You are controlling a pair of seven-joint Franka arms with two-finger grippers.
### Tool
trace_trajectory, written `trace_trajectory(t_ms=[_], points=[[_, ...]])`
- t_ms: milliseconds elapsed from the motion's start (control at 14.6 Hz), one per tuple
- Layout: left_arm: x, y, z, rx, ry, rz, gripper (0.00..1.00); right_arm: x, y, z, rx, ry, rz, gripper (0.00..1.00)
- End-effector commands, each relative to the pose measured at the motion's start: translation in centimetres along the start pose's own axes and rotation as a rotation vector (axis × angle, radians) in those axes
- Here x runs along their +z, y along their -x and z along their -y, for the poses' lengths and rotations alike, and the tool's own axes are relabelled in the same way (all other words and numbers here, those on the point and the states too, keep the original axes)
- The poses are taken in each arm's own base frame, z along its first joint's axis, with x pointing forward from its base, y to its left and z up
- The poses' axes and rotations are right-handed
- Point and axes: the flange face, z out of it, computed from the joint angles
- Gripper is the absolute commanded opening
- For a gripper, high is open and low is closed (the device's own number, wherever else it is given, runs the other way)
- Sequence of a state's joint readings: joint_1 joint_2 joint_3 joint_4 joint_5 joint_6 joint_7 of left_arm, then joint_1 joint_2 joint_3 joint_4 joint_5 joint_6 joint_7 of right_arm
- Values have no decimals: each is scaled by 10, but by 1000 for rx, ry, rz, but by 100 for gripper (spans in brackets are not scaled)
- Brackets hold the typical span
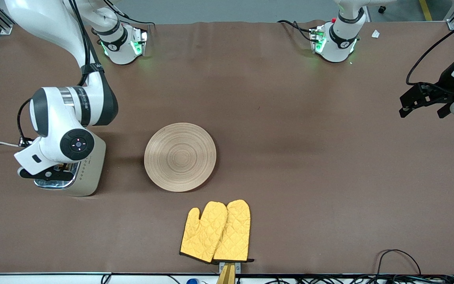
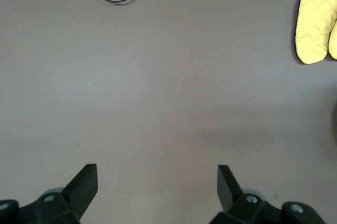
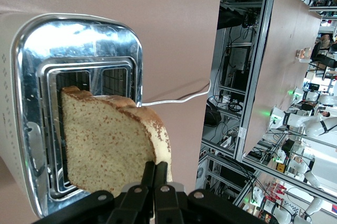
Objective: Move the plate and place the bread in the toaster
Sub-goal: 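Lower the bread into a toaster slot with the right gripper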
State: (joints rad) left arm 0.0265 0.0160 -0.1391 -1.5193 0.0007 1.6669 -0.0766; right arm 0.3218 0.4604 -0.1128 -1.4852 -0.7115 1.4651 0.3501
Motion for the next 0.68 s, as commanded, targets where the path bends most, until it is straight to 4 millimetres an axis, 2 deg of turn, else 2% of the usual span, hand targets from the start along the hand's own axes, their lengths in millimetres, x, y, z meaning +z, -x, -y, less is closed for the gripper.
trace_trajectory(t_ms=[0, 341, 478, 614], points=[[-9, 0, 1, 7, -22, -16, 100, 6, -5, 8, 25, 12, -12, 0], [-9, 1, -3, 16, -21, -3, 100, 25, -13, 43, -7, -36, 15, 0], [-8, 1, -1, 15, -23, -1, 100, 38, -17, 48, -13, -55, 11, 1], [-9, 2, -1, 15, -23, -1, 100, 40, -17, 51, -18, -57, 12, 4]])
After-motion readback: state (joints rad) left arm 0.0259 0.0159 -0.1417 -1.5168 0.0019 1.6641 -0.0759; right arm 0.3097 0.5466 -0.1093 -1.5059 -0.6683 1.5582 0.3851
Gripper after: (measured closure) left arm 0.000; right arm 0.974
